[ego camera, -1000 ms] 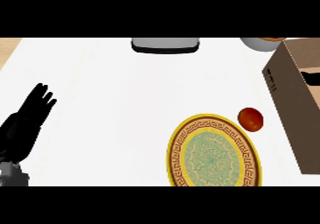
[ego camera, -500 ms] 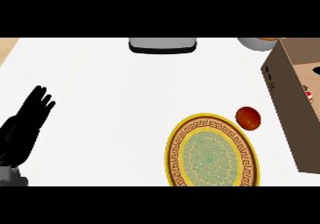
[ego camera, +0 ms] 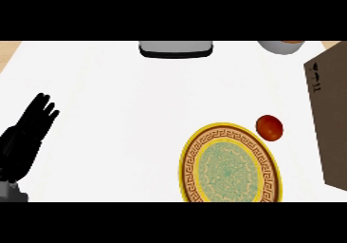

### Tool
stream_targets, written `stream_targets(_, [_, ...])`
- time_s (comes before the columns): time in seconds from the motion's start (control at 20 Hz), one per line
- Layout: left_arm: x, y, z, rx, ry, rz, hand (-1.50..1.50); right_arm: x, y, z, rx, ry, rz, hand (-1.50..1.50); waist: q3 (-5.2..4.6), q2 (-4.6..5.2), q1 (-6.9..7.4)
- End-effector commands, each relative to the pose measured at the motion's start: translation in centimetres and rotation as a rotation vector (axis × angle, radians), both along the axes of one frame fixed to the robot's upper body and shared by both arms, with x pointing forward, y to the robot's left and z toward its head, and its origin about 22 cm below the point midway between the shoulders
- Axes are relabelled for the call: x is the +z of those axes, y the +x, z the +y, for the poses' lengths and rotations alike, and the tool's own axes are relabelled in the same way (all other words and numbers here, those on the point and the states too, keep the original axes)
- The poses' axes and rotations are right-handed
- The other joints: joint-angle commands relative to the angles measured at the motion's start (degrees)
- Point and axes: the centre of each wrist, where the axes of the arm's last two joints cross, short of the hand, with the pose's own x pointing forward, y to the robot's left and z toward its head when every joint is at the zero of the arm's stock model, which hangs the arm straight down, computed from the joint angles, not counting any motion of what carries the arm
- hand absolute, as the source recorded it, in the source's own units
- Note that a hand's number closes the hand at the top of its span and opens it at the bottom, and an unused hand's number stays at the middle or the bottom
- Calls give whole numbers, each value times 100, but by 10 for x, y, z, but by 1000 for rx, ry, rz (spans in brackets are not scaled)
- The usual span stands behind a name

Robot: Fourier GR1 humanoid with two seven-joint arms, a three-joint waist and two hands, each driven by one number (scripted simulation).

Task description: Pick the cupcake from the plate and place it in the cardboard box

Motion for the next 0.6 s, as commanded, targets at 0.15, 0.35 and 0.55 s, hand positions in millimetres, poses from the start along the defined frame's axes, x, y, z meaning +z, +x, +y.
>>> stream_targets(0.15, [-20, -6, 7, 6, 8, 1, 0, 13, -69, -34, 62, 11, -11, -150, 17, 15, 9])
stream_targets(0.35, [-19, -6, -1, -1, 14, -7, 0, -14, -87, -51, 57, 30, -43, -150, 19, 24, 50])
stream_targets(0.55, [-5, -10, 5, -8, -11, 2, 0, -1, -97, -61, 54, 7, -23, -150, 19, 25, 73])
